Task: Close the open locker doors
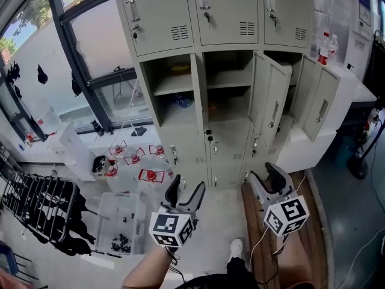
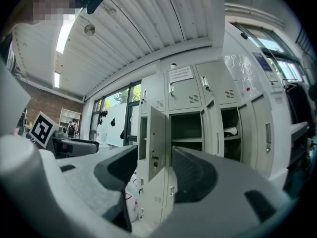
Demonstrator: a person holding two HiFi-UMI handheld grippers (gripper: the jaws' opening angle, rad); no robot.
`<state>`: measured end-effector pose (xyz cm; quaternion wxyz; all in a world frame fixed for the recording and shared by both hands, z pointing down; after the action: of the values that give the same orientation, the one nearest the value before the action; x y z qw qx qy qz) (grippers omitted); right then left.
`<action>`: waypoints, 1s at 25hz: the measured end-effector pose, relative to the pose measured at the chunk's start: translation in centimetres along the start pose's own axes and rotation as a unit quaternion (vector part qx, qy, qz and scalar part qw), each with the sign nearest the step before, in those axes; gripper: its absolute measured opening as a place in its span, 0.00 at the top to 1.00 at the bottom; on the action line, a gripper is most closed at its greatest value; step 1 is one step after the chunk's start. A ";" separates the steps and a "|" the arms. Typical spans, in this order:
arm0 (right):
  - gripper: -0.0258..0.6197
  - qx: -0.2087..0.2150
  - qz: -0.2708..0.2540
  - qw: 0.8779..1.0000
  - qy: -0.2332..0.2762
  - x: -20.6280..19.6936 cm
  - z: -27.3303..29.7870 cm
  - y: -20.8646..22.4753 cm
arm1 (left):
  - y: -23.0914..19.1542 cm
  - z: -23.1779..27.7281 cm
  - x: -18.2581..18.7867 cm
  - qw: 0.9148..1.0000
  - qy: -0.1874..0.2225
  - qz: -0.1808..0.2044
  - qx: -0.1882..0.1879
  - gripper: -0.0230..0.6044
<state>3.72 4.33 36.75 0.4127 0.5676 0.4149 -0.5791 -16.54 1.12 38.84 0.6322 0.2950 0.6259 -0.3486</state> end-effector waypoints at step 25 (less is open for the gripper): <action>0.64 0.147 -0.006 0.989 -0.008 -0.5 16.6 11.9 | -2.6 18.7 2.0 0.993 0.014 0.000 0.115 0.49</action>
<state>9.81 -15.12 37.25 0.3243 0.6153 0.3252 -0.6406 -7.76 -15.70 37.78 0.5851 0.3712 0.5904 -0.4139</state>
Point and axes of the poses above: the fingertips, and each gripper's own axes: z forward along the fingers, y to its right, x out of its top, the point moved 1 cm from there along -z, backward along the fingers, and after that the axes turned 2 degrees about -y, right-handed, at the moved point
